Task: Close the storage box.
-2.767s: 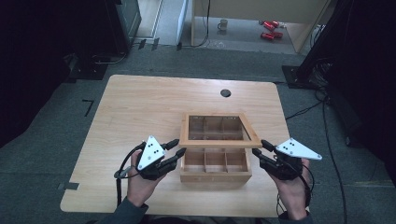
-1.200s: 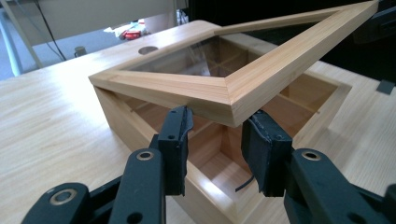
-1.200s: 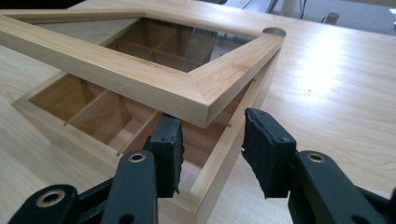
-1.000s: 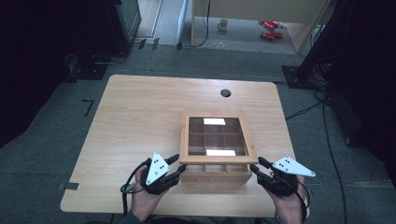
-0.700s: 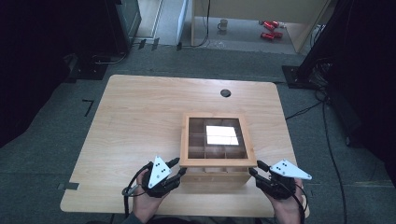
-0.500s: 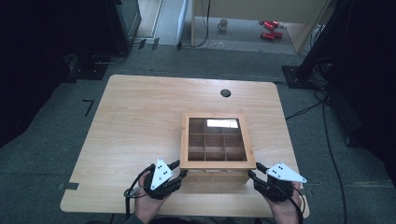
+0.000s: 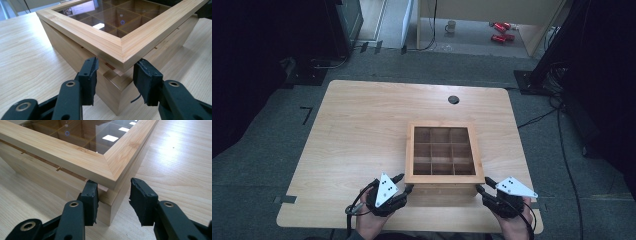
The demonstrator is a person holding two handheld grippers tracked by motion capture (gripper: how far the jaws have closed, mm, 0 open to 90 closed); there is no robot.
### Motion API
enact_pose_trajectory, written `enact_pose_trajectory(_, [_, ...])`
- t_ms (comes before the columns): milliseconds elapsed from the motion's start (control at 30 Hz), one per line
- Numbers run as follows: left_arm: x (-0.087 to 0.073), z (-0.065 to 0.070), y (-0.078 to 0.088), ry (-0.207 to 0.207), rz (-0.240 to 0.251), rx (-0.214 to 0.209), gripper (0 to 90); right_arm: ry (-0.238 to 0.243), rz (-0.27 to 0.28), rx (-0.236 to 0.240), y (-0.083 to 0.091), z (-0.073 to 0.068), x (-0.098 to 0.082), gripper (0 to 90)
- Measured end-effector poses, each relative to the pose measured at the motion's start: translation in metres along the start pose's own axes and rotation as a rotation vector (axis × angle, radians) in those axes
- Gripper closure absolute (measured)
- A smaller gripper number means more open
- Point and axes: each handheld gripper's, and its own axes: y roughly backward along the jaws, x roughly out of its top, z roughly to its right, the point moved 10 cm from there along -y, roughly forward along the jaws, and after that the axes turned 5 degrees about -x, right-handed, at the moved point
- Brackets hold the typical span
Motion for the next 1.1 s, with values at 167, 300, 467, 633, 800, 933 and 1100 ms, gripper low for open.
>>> enact_pose_trajectory(167, [-0.002, -0.002, 0.002, -0.002, 0.003, 0.021, 50.7, 0.002, 0.002, -0.003, 0.000, 0.000, 0.000, 58.3])
enact_pose_trajectory(300, [-0.004, 0.000, 0.002, -0.011, -0.003, 0.019, 50.7, 0.008, -0.006, -0.004, 0.001, -0.002, -0.003, 58.2])
enact_pose_trajectory(467, [-0.005, 0.002, 0.001, -0.018, -0.010, 0.013, 51.0, 0.014, -0.011, -0.011, 0.002, -0.003, -0.005, 58.0])
enact_pose_trajectory(633, [-0.007, 0.002, 0.001, -0.014, -0.015, 0.011, 51.0, 0.011, -0.015, -0.009, 0.001, -0.002, -0.007, 57.9])
enact_pose_trajectory(800, [-0.011, 0.002, -0.001, -0.014, -0.027, 0.005, 51.1, 0.000, -0.024, -0.006, 0.001, -0.002, -0.011, 57.4])
enact_pose_trajectory(933, [-0.012, 0.002, -0.002, -0.017, -0.031, 0.007, 51.1, -0.003, -0.024, -0.005, 0.002, -0.002, -0.013, 57.0])
enact_pose_trajectory(1100, [-0.017, 0.004, -0.003, -0.028, -0.057, 0.009, 49.8, -0.001, 0.002, 0.002, 0.007, -0.003, -0.010, 54.2])
